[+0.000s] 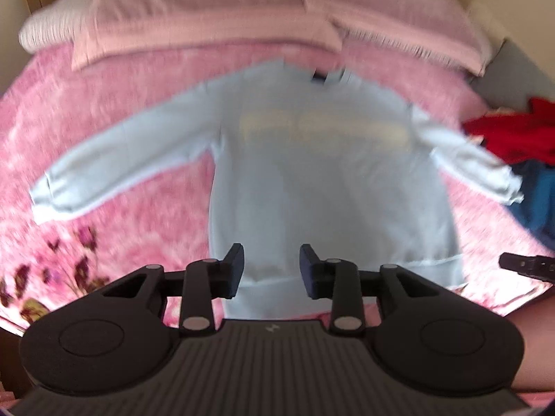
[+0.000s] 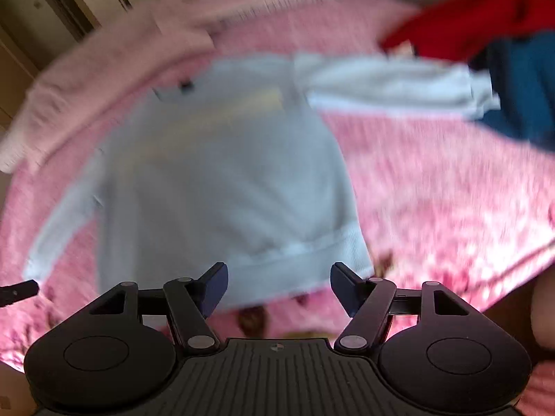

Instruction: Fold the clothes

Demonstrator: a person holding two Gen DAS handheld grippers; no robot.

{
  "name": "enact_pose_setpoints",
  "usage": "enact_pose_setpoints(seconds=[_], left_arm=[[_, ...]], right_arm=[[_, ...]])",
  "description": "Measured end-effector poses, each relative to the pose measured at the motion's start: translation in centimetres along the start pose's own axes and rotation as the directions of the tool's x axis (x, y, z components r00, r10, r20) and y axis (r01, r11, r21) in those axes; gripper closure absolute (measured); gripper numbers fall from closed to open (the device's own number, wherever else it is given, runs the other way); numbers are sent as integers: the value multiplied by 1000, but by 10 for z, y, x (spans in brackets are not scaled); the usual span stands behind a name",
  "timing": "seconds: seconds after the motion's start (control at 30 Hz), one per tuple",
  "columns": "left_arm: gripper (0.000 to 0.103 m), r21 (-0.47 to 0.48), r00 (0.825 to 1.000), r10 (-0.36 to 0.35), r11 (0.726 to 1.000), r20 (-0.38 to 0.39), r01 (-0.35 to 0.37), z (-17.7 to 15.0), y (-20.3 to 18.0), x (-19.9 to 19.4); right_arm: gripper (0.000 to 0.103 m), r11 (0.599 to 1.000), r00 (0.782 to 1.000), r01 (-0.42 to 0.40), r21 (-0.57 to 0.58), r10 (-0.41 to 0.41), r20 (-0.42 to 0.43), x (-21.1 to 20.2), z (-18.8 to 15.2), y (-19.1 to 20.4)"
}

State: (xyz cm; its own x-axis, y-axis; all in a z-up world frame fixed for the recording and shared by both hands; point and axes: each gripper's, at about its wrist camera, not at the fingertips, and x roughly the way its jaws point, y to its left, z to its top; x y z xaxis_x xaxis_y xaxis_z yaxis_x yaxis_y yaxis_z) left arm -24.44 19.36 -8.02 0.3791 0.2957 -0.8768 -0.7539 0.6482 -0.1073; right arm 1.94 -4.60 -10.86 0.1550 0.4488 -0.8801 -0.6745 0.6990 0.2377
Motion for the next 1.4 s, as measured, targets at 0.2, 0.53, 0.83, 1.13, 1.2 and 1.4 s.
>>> enact_pose_setpoints(seconds=[0.2, 0.53, 0.83, 1.13, 1.2, 1.4], left_arm=[[62, -43, 996, 52, 998, 77, -49, 2, -43, -50], [57, -111, 977, 122, 988, 175, -103, -17, -131, -115], [49, -134, 953, 204, 975, 223, -177, -56, -208, -151], [47, -158, 941, 265, 959, 211, -235, -91, -225, -169], [47, -161, 940, 271, 957, 208, -241, -97, -226, -172], [47, -162, 941, 283, 953, 184, -255, -115, -227, -172]], right_arm=[[34, 994, 997, -9, -106, 17, 73, -39, 48, 26], [34, 938, 995, -31, -346, 63, 81, -96, 36, -1], [34, 926, 995, -53, -373, 80, 55, -122, 34, -50], [34, 895, 993, -108, -433, 116, -9, -134, 9, -60], [34, 891, 993, -112, -439, 116, -18, -136, 3, -62], [34, 886, 994, -111, -450, 103, -42, -138, -12, -65]])
